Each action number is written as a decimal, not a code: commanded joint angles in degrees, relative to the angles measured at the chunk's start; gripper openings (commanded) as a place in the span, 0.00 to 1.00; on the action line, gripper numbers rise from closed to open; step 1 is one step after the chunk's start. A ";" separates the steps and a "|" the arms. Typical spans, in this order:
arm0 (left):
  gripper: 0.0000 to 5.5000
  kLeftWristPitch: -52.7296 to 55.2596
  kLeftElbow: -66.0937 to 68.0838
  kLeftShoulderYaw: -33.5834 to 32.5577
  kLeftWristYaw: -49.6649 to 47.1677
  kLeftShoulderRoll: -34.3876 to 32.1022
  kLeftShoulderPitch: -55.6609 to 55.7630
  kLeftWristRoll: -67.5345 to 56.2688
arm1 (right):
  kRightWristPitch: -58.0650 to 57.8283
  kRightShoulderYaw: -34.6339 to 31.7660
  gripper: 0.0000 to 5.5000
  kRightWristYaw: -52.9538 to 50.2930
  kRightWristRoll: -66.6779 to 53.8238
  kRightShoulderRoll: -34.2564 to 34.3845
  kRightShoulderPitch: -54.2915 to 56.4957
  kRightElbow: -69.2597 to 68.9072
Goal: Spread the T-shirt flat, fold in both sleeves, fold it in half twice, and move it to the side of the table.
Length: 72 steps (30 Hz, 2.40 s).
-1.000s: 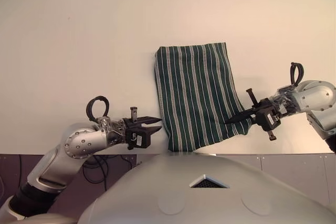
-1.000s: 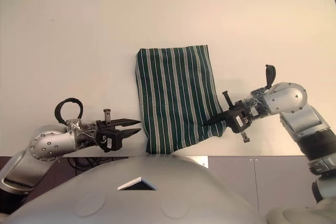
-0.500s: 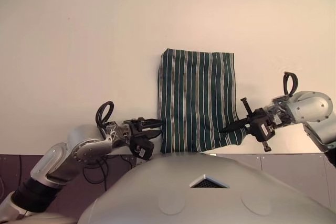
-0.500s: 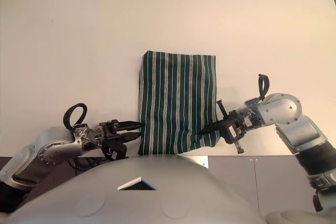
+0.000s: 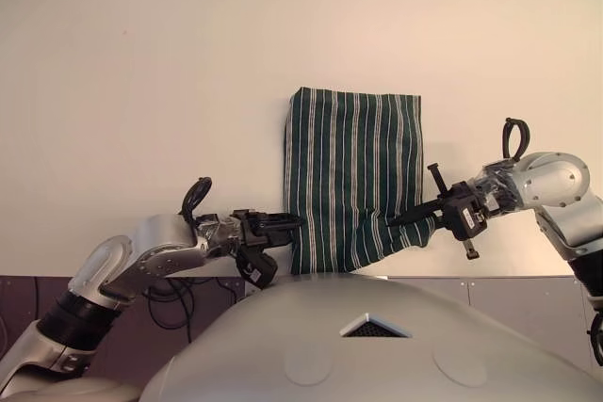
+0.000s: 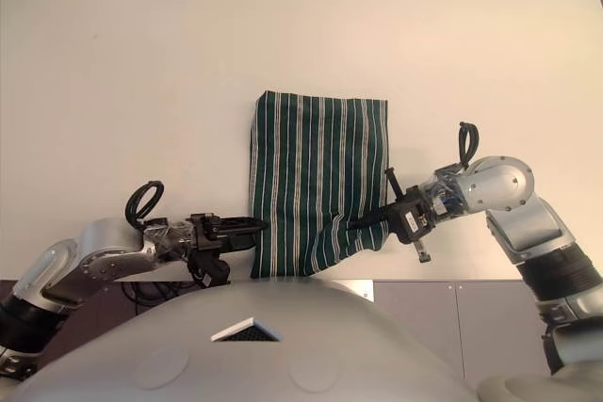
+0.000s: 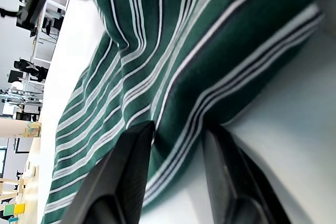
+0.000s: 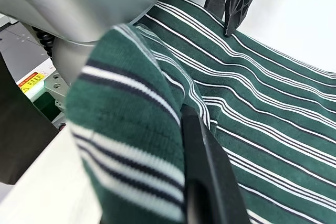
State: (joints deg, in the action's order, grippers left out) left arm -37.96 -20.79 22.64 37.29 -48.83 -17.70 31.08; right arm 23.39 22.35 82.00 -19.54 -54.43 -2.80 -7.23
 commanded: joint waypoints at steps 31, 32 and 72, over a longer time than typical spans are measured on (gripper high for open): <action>0.01 38.84 -0.13 -10.03 7.96 8.44 18.13 -47.79 | -26.11 -5.03 0.00 -2.32 -4.22 12.51 25.71 10.50; 0.01 40.85 1.57 -10.96 8.09 9.28 20.12 -49.50 | -26.85 -5.13 0.00 -2.75 -3.58 12.96 26.29 12.21; 0.13 66.86 70.98 -13.52 16.30 31.82 64.31 -44.58 | -85.20 -15.46 0.00 -35.26 -7.79 24.98 27.86 12.41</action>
State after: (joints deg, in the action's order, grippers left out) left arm 28.69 48.92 9.76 54.15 -17.42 45.24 -14.61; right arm -60.63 7.07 47.93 -27.54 -29.77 24.54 5.23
